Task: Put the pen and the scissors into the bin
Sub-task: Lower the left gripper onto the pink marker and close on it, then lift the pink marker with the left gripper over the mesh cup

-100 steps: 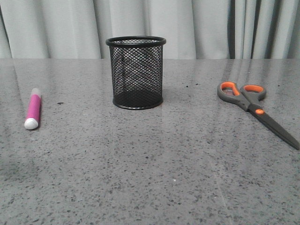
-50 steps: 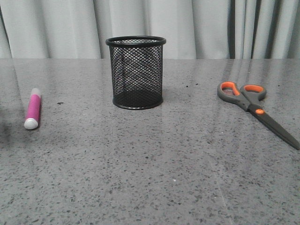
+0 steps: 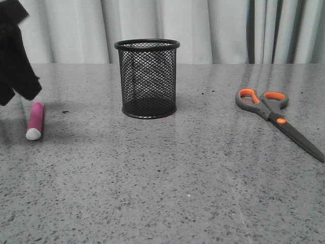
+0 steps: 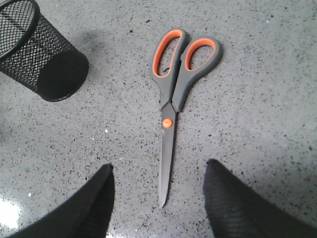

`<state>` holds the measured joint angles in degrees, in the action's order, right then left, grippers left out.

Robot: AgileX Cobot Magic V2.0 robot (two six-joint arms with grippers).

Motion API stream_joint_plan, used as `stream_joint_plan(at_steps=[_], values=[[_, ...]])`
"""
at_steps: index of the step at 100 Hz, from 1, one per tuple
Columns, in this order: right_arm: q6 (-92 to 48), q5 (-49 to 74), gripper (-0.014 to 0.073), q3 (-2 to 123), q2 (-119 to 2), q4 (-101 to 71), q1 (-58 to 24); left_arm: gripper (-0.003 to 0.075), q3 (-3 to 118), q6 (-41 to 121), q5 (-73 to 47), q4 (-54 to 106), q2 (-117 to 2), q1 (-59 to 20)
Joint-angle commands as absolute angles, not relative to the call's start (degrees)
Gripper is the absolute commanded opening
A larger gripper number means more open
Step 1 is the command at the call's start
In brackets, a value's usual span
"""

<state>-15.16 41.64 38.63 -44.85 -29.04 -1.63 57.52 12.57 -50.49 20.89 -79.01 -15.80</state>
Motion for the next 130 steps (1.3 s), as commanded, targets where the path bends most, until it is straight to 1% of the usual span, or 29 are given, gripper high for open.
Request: stream_joint_plan(at_steps=[1, 12, 33, 53, 73, 93, 97, 102, 107, 112, 116, 130], values=[[-16.0, 38.5, 0.0362, 40.6, -44.9, -30.0, -1.3, 0.0316, 61.8, 5.0, -50.9, 13.6, -79.8, -17.7], [-16.0, 38.5, 0.0362, 40.6, -44.9, -30.0, -1.3, 0.0316, 64.4, -0.7, -50.6, 6.6, -82.2, -20.0], [-16.8, 38.5, 0.0362, 40.6, -44.9, -30.0, -1.3, 0.0316, 66.7, -3.6, -47.6, 5.2, -86.0, -22.7], [-16.9, 38.5, 0.0362, 40.6, -44.9, -30.0, -1.3, 0.0316, 68.3, -3.8, -47.9, 4.7, -89.3, -22.7], [-16.9, 38.5, 0.0362, 40.6, -44.9, -30.0, -1.3, 0.0316, 68.3, -5.2, -48.6, 0.7, -90.9, -22.7], [-16.9, 38.5, 0.0362, 40.6, -44.9, -30.0, -1.3, 0.0309, 68.3, -5.2, -48.4, 0.7, -91.8, -22.7], [-16.9, 38.5, 0.0362, 40.6, -44.9, -30.0, -1.3, 0.0284, 68.3, -5.2, -48.5, 0.7, -92.0, -22.7], [-16.9, 38.5, 0.0362, 40.6, -44.9, -30.0, -1.3, 0.0227, 68.3, -5.2, -48.6, 0.7, -92.0, -22.7], [-16.9, 38.5, 0.0362, 40.6, -44.9, -30.0, -1.3, 0.0146, 68.3, -5.2, -48.7, 0.7, -92.0, -22.7], [-16.9, 38.5, 0.0362, 40.6, -44.9, -30.0, -1.3, 0.0041, 68.3, -5.2, -48.7, 0.7, -92.0, -22.7], [-16.9, 38.5, 0.0362, 40.6, -44.9, -30.0, -1.3, -0.0023, 68.3, -5.1, -48.7, 0.7, -92.0, -22.7], [-16.9, 38.5, 0.0362, 40.6, -44.9, -30.0, -1.3, -0.002, 68.3, -4.6, -48.5, 0.4, -92.0, -22.7]])
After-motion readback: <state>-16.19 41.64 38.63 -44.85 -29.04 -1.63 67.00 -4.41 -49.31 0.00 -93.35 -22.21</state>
